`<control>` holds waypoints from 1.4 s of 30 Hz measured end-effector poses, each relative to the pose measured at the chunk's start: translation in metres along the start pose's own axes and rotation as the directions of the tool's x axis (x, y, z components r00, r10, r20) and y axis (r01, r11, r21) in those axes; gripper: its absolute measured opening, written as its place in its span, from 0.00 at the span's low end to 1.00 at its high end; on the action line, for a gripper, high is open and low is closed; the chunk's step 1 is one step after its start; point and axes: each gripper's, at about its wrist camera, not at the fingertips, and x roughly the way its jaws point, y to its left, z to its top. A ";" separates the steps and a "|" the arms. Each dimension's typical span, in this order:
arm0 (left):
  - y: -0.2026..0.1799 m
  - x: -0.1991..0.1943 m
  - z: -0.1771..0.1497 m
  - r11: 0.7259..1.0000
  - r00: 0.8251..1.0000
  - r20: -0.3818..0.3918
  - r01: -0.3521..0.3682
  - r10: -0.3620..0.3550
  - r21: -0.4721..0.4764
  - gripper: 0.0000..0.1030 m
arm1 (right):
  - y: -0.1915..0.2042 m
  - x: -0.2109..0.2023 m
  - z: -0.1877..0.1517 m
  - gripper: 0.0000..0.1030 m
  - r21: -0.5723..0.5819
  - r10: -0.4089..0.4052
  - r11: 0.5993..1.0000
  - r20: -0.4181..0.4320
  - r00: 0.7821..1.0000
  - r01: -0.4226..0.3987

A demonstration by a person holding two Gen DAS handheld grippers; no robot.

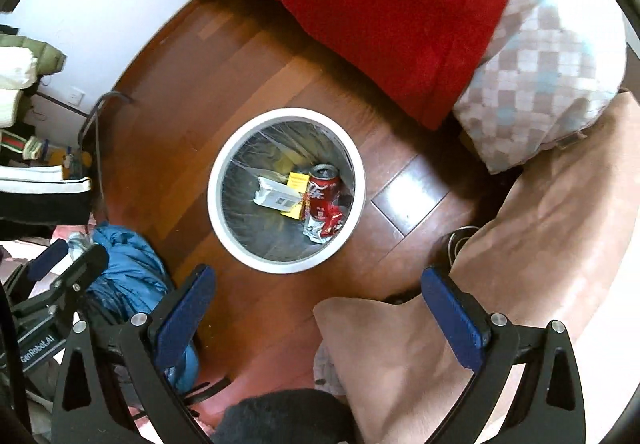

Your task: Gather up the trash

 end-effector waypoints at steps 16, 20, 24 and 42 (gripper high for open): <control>-0.002 -0.131 -0.012 0.983 0.979 0.090 0.184 -0.184 0.010 0.94 | 0.022 -0.169 -0.046 1.00 -0.072 0.152 0.987 0.154 0.976 -0.142; 0.002 -0.154 -0.013 0.975 0.969 0.105 0.222 -0.222 0.014 0.94 | 0.030 -0.201 -0.053 1.00 -0.104 0.195 0.978 0.167 0.966 -0.179; 0.004 -0.168 -0.013 0.969 0.963 0.108 0.248 -0.248 0.012 0.94 | 0.033 -0.219 -0.057 1.00 -0.117 0.229 0.970 0.164 0.960 -0.212; 0.008 -0.188 -0.020 0.956 0.949 0.117 0.293 -0.292 0.010 0.94 | 0.044 -0.242 -0.061 1.00 -0.159 0.246 0.961 0.128 0.961 -0.224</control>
